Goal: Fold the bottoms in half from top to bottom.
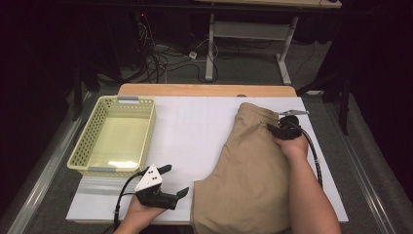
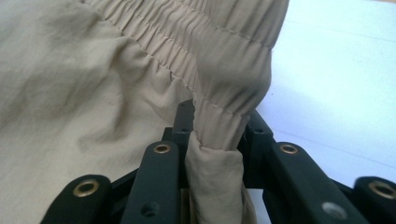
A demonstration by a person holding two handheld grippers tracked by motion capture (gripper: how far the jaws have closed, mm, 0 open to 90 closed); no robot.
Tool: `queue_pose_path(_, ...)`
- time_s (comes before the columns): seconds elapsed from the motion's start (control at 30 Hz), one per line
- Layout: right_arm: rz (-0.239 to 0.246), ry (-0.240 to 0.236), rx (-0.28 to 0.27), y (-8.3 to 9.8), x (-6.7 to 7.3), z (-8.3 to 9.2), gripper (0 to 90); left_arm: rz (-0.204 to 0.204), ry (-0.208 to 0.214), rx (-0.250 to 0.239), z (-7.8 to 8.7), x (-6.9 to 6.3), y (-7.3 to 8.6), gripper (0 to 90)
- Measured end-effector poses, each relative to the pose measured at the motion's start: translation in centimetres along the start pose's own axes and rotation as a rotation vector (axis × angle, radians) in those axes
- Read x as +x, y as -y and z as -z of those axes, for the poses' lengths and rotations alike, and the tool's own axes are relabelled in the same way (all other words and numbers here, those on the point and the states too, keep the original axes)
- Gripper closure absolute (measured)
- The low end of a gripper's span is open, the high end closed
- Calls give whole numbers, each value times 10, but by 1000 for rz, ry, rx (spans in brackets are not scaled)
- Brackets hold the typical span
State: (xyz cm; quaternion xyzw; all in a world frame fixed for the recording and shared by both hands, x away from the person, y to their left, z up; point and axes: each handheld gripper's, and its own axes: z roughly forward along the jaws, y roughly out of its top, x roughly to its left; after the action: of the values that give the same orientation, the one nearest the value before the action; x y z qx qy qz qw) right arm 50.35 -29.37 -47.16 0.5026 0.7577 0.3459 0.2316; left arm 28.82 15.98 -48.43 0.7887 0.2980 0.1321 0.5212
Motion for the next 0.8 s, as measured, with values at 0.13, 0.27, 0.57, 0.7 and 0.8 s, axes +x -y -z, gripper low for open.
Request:
queue_pose_path(0.13, 7, 22, -30, -4, 3, 5, 744, -2, 1, -9, 1, 0, 1, 30)
queue_pose_path(0.27, 13, 37, -78, -12, 6, 14, 753, 2, -2, -19, 2, 0, 1, 30)
queue_pose_path(0.57, 26, 81, -189, -49, 12, 34, 773, 3, 9, -18, 2, 0, 1, 30)
queue_pose_path(0.7, 33, 113, -259, -72, 13, 47, 773, 2, 10, -19, 3, 0, 1, 30)
queue_pose_path(0.8, 57, 130, -293, -89, 13, 59, 772, 2, 9, -23, 3, 0, 2, 30)
